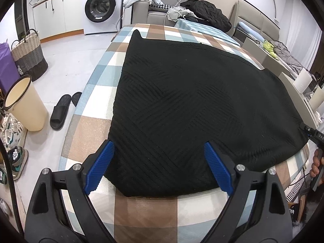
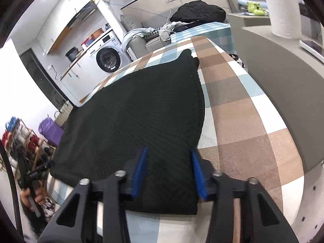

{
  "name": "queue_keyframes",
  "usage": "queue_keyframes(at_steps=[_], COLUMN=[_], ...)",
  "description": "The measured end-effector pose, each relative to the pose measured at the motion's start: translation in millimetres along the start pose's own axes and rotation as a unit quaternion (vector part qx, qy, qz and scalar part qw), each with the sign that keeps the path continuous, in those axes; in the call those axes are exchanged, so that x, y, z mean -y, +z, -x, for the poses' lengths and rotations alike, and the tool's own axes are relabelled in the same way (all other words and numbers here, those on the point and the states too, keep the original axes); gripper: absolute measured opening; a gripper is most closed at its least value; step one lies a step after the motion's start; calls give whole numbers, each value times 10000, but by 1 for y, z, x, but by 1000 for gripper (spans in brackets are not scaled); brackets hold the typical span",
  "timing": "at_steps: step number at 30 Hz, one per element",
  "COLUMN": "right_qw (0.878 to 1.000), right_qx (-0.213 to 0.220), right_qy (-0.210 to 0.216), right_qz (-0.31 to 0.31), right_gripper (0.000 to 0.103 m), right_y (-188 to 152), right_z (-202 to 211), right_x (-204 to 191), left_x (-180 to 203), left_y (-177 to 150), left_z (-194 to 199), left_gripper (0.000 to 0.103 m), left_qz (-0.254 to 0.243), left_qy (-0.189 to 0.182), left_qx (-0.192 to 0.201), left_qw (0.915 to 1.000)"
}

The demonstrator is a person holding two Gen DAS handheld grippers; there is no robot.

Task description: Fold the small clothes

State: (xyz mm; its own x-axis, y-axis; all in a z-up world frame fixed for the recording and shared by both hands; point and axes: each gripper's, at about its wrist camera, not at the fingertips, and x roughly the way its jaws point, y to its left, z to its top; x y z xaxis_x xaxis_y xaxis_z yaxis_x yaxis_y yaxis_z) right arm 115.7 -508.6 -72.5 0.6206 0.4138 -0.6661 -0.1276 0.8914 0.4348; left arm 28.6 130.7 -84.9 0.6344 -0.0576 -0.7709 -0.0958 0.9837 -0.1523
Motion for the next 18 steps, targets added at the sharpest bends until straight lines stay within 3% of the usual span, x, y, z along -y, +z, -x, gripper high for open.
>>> queue_keyframes(at_steps=[1,6,14,18], right_qw=[10000,9995,9961,9960], right_qx=[33,146,190,331], right_qy=[-47,-276,-847,-821], right_qz=[60,110,149,71], right_gripper=[25,8,9,13], right_y=[0,-1,-1,2], right_z=[0,2,6,13], right_x=[-1,2,4,1], left_x=[0,2,4,5], left_y=[0,-2,-3,-2], left_z=[0,-4,-4,-1], left_gripper=[89,89,89,89], left_qz=[0,-46,-64,-62], left_qy=[-12,4,-3,-20], left_qx=[0,-35,-20,53], left_qw=[10000,10000,10000,10000])
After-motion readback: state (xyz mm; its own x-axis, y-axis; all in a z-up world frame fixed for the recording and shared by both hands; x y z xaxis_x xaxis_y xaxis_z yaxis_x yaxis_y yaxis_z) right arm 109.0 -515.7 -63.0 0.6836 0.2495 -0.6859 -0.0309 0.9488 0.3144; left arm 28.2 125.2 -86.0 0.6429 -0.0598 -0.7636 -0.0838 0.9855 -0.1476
